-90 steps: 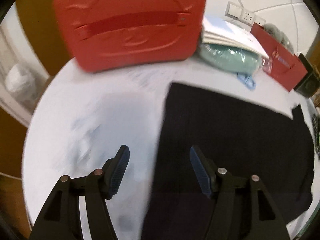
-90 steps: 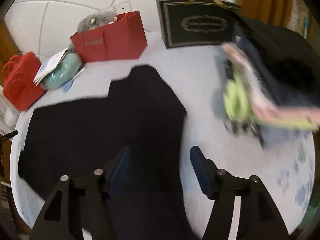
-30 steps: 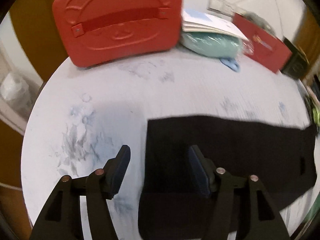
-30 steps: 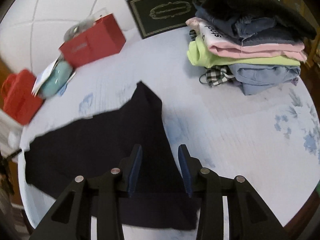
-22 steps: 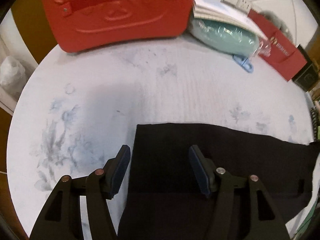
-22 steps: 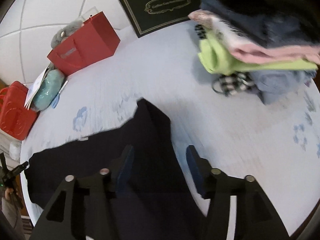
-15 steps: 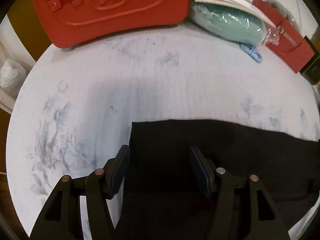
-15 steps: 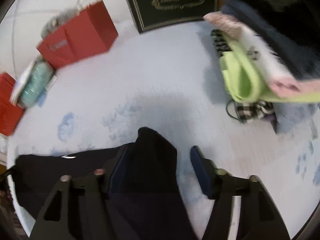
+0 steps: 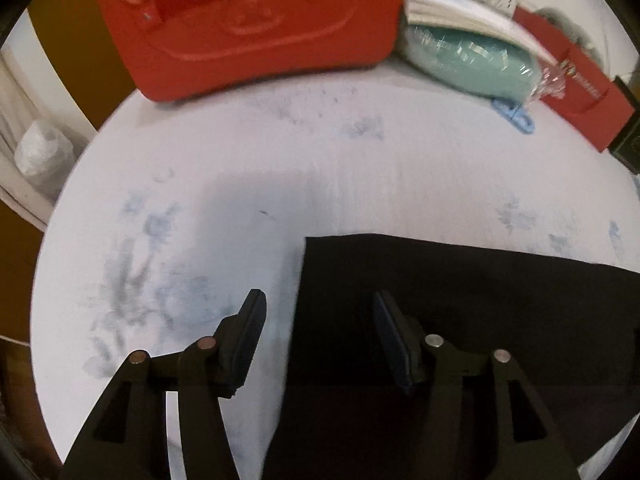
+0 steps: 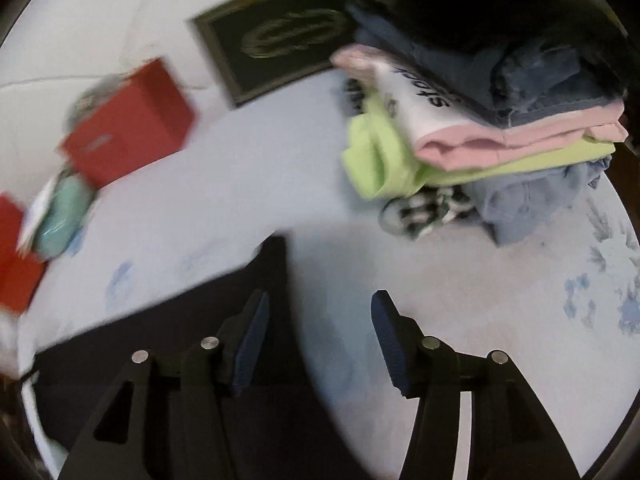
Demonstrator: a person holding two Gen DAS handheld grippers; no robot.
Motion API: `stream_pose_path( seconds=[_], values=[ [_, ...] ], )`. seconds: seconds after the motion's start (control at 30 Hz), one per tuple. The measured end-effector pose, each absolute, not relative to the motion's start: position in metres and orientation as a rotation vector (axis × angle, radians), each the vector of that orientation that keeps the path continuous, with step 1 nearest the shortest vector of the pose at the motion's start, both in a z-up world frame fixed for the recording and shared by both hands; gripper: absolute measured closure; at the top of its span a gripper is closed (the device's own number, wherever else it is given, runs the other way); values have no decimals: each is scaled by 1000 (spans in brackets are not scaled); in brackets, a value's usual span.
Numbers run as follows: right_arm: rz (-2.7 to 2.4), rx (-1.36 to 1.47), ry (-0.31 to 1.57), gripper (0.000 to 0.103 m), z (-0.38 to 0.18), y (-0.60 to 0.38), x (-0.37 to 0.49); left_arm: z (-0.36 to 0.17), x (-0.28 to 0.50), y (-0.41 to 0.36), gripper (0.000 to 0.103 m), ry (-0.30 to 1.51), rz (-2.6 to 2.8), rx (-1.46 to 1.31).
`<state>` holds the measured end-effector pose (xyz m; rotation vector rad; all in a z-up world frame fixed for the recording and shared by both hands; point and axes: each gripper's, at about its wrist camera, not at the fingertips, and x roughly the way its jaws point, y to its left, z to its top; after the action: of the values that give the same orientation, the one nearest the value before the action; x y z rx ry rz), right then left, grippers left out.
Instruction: Fold clothes
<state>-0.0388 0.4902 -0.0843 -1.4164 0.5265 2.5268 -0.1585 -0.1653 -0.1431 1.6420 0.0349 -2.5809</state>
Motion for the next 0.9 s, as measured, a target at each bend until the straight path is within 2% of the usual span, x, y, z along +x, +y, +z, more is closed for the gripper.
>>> stream_pose_path(
  seconds=[0.07, 0.17, 0.4, 0.47, 0.5, 0.57, 0.6, 0.63, 0.67, 0.73, 0.77, 0.87, 0.9],
  values=[
    [2533, -1491, 538, 48, -87, 477, -20, -139, -151, -169, 41, 40, -2597, 1640],
    [2519, -1575, 563, 39, -97, 463, 2, -138, -142, -174, 40, 54, -2595, 1651],
    [2452, -1648, 632, 38, -125, 453, 19, -144, -128, -168, 40, 68, -2577, 1707],
    [2446, -1662, 640, 48, -129, 452, 17, -149, -126, -165, 40, 53, -2562, 1735],
    [2443, -1670, 642, 62, -131, 451, 15, -153, -124, -164, 40, 51, -2556, 1750],
    [2433, -1695, 623, 71, -135, 448, 10, -157, -119, -161, 41, 48, -2556, 1762],
    [2434, -1704, 600, 81, -136, 446, 8, -158, -117, -160, 41, 38, -2555, 1760],
    [2444, -1709, 579, 91, -136, 444, 5, -159, -115, -159, 54, 26, -2553, 1756],
    [2457, -1710, 576, 96, -133, 443, 5, -159, -114, -159, 75, 38, -2558, 1760],
    [2498, -1677, 593, 98, -121, 443, 8, -155, -111, -159, 89, 44, -2544, 1760],
    [2519, -1650, 615, 98, -112, 445, 13, -153, -110, -159, 92, 10, -2525, 1741],
    [2530, -1594, 751, 98, -94, 459, 35, -155, -105, -172, 92, 25, -2470, 1731],
    [2516, -1611, 781, 97, -95, 463, 42, -157, -104, -180, 88, 65, -2455, 1732]
  ],
)
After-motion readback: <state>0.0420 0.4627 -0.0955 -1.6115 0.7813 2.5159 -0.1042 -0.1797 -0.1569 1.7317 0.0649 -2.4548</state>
